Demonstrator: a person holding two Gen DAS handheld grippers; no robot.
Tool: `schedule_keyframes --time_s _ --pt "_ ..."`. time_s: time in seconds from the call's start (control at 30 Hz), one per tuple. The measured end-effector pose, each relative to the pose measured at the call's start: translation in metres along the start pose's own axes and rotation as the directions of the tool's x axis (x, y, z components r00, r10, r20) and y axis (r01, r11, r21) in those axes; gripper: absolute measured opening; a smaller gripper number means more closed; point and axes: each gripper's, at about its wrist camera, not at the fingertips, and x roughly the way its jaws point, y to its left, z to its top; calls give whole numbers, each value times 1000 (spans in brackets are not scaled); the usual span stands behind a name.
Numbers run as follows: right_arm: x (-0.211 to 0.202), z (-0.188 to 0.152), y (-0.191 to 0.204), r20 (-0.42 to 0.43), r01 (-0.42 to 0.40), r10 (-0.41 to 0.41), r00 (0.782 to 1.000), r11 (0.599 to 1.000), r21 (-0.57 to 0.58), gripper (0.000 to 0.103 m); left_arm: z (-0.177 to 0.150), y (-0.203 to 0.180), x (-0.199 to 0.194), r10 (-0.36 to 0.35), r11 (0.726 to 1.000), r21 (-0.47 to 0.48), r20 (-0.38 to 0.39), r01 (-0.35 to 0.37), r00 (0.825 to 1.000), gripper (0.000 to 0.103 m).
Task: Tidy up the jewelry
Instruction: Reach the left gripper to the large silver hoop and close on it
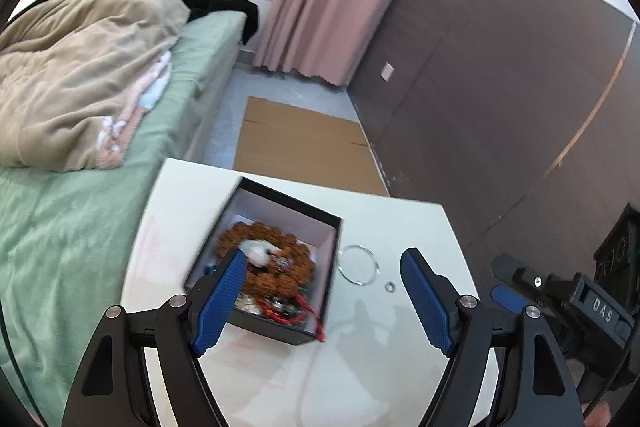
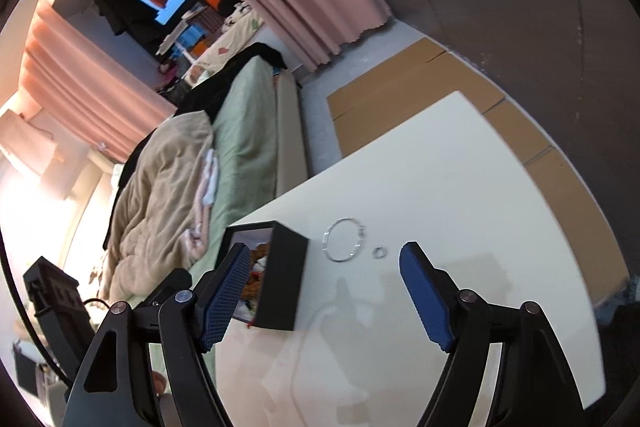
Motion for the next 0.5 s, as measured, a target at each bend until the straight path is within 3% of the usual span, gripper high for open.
schedule_keyframes --time_s 0.2,0.5 --pt "-9 6 -15 -11 35 -34 999 999 39 77 -5 -29 16 16 995 96 -76 -9 997 80" --pt "-19 14 -38 -52 84 -81 995 994 67 77 -4 -70 45 68 979 202 -175 -32 982 64"
